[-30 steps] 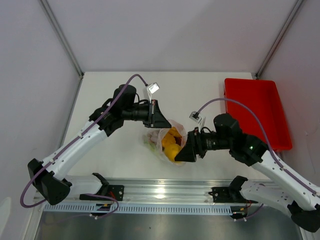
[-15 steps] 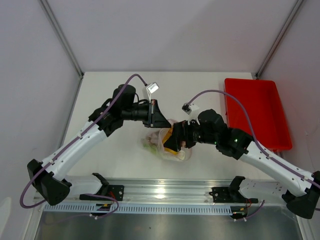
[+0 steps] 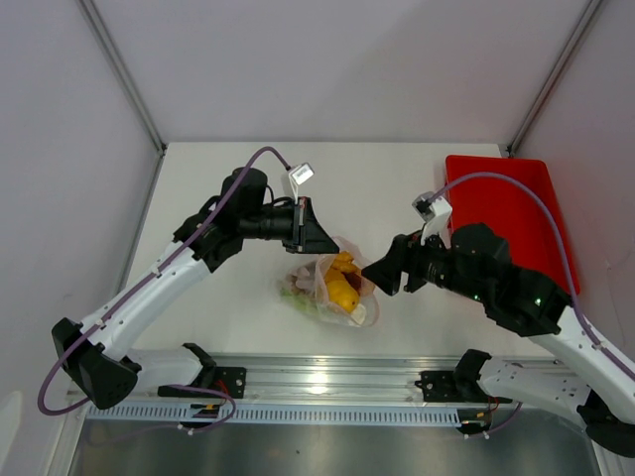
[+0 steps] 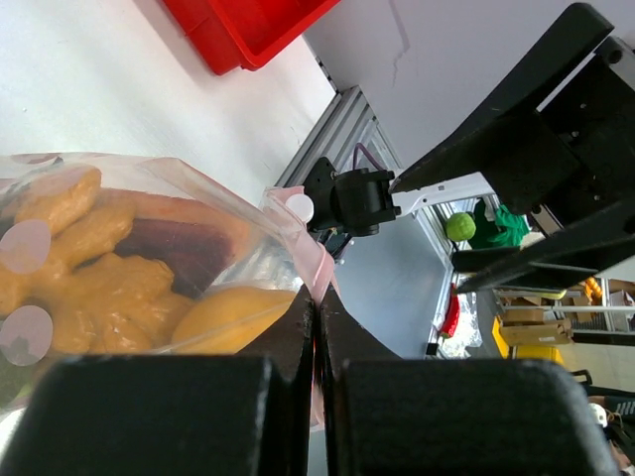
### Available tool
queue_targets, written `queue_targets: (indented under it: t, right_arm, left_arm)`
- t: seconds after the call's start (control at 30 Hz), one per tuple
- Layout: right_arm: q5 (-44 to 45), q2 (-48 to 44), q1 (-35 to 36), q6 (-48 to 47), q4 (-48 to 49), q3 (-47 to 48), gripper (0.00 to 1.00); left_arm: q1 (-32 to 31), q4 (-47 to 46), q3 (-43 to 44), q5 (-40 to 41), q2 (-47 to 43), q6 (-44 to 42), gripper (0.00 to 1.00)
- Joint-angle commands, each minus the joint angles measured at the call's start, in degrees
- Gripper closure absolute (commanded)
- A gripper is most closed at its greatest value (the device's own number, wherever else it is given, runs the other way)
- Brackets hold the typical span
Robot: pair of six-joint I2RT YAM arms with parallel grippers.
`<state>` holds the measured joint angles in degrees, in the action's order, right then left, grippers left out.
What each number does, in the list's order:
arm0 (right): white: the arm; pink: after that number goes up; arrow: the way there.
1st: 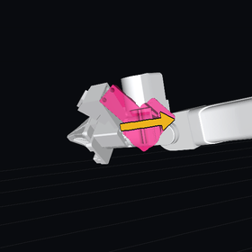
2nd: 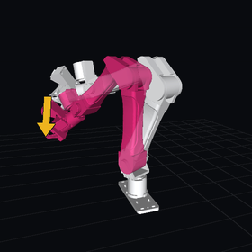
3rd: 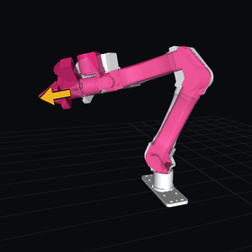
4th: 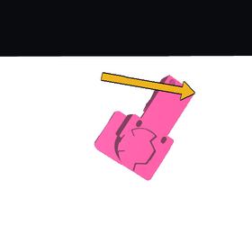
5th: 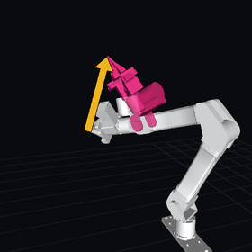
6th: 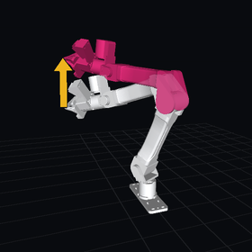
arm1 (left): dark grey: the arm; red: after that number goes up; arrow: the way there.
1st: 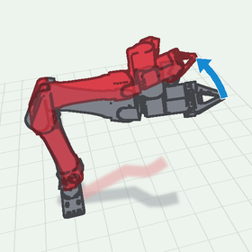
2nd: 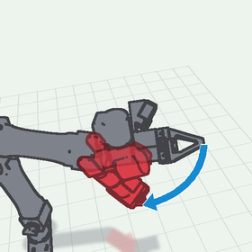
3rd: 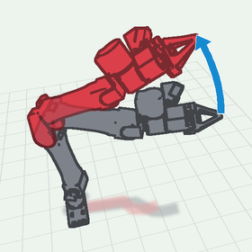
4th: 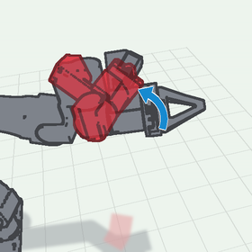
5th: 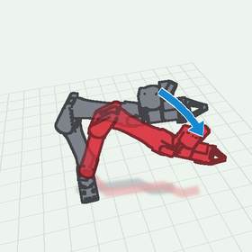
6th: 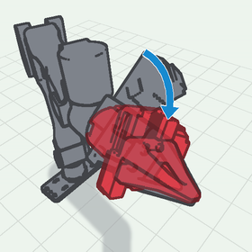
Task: Place the food in the zip-top bag and seal the zipper
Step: Place the fake vegetable in the zipper food storage bag, then adjust the zipper food storage bag at the center of the board.
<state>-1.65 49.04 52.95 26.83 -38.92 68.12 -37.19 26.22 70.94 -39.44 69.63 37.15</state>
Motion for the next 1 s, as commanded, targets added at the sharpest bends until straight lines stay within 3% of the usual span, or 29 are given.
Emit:
queue_targets:
  t: [0.0, 0.07, 0.1, 0.2, 0.6, 0.63, 0.67, 0.7, 0.97]
  right_arm:
    - [2.97, 0.01, -0.13, 0.50, -5.29, -0.08, 0.35]
    - [2.53, -0.17, 0.31, 1.47, -5.12, -2.62, 0.44]
    - [2.36, -0.26, 0.40, 1.91, -4.86, -3.42, 0.55]
    - [-0.19, -0.69, 1.80, 3.75, -2.84, -6.49, 0.67]
    - [11.32, 5.01, 7.61, 3.41, -1.34, -9.67, 0.74]
    - [11.41, 5.45, 7.70, 3.32, -0.99, -9.93, 0.82]
    - [11.93, 5.54, 7.87, 3.40, -1.07, -9.85, 0.96]
    - [13.15, 5.46, 8.05, 3.58, -1.07, -9.85, 1.00]
    - [12.99, 1.68, 8.05, 3.93, -5.73, 2.42, 1.00]
  left_arm:
    - [0.45, -3.63, 1.84, -2.40, -2.48, 1.61, 0.99]
    - [0.45, -3.89, 2.10, -2.74, -2.39, 1.88, 0.99]
    - [0.45, -3.89, 2.01, -2.92, -2.39, 1.96, 0.99]
    - [0.45, -3.54, 2.45, -2.84, -2.39, 1.79, 0.99]
    - [0.54, -3.81, 2.36, -3.62, -2.83, 2.32, 0.99]
    - [0.45, -3.81, 2.45, -3.80, -2.92, 2.32, 0.99]
    - [0.45, -3.72, 2.54, -3.80, -2.83, 2.14, 0.99]
    - [0.45, -3.37, 2.54, -3.89, -2.92, 1.97, 0.99]
    - [0.01, 3.22, 4.21, -0.99, -3.88, -6.28, 0.99]
